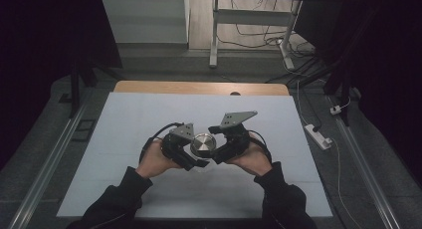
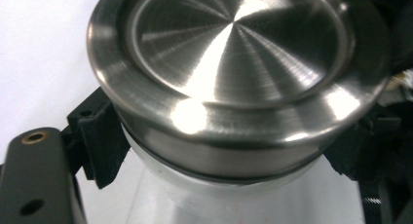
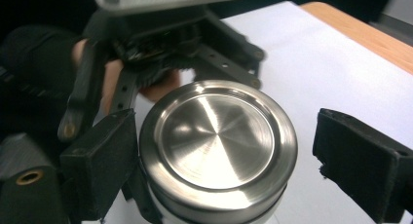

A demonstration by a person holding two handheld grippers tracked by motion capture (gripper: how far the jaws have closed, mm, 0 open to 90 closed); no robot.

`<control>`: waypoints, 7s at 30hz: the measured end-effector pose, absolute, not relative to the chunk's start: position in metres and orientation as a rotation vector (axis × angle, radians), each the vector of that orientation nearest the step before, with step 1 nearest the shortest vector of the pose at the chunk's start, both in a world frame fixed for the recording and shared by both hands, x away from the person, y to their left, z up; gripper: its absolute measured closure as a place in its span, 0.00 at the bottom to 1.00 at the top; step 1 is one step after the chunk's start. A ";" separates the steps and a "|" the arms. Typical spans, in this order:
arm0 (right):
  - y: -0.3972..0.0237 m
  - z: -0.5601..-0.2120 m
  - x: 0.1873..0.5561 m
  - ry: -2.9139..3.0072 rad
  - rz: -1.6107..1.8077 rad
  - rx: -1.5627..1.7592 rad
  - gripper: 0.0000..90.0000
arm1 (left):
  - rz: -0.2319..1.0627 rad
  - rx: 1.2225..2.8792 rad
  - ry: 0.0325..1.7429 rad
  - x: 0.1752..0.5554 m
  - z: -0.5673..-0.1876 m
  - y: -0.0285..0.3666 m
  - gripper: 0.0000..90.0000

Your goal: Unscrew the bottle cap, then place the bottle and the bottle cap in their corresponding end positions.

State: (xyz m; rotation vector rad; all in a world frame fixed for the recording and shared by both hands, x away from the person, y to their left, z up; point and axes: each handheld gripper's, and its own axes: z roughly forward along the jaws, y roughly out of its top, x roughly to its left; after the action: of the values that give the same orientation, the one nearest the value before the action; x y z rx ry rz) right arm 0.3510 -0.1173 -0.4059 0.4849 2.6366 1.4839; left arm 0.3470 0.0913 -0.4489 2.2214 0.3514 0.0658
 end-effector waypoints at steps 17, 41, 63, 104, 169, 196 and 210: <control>-0.105 -0.411 0.345 2.524 1.435 0.637 0.22 | 0.139 2.238 0.464 0.347 -0.445 0.088 0.18; -0.119 -0.406 0.348 2.725 1.578 0.241 0.22 | -0.057 2.208 0.153 0.343 -0.445 0.094 0.18; -0.105 -0.407 0.342 2.480 1.469 0.692 0.20 | 0.149 2.199 0.506 0.344 -0.439 0.091 0.18; -0.120 -0.400 0.343 2.732 1.625 0.196 0.22 | -0.082 2.192 0.079 0.341 -0.440 0.100 0.18; -0.125 -0.395 0.340 2.576 1.602 0.416 0.22 | 0.090 2.190 0.434 0.360 -0.450 0.114 0.18; -0.126 -0.418 0.320 2.581 1.557 0.425 0.22 | 0.211 2.134 0.569 0.383 -0.455 0.114 0.18; -0.121 -0.443 0.310 2.582 1.538 0.423 0.22 | 0.233 2.117 0.577 0.392 -0.458 0.109 0.18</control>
State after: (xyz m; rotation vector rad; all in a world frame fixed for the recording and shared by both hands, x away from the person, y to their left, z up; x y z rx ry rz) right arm 0.3099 -0.1211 -0.4426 0.4229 2.5820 1.5380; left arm 0.3920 0.1094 -0.4582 2.1172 0.5772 0.2330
